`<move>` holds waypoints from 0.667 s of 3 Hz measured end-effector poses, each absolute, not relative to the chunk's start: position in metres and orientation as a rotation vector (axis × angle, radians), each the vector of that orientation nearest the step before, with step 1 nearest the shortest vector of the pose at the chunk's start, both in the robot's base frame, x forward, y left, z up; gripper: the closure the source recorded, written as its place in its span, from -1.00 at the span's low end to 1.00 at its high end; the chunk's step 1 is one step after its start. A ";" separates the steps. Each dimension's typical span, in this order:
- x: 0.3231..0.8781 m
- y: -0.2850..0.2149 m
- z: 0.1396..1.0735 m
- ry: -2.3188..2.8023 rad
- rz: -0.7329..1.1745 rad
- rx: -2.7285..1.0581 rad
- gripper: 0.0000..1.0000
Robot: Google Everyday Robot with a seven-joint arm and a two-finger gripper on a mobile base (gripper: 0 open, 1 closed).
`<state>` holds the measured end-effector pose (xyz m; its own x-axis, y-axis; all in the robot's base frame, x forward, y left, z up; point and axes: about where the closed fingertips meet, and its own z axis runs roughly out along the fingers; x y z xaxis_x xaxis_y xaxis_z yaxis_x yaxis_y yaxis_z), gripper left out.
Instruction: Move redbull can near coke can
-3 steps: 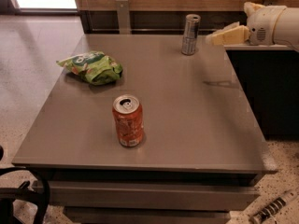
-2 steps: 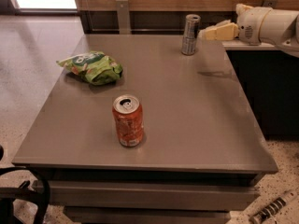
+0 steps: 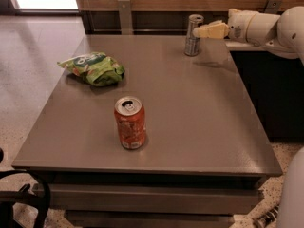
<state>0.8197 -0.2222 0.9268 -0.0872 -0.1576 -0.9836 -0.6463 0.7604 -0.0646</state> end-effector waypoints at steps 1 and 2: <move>0.829 -0.208 0.914 1.634 0.524 -0.657 -1.00; 0.837 -0.193 0.904 1.616 0.586 -0.665 -1.00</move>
Offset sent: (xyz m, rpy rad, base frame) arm 0.0283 0.0390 -0.0311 0.1166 0.0315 0.1301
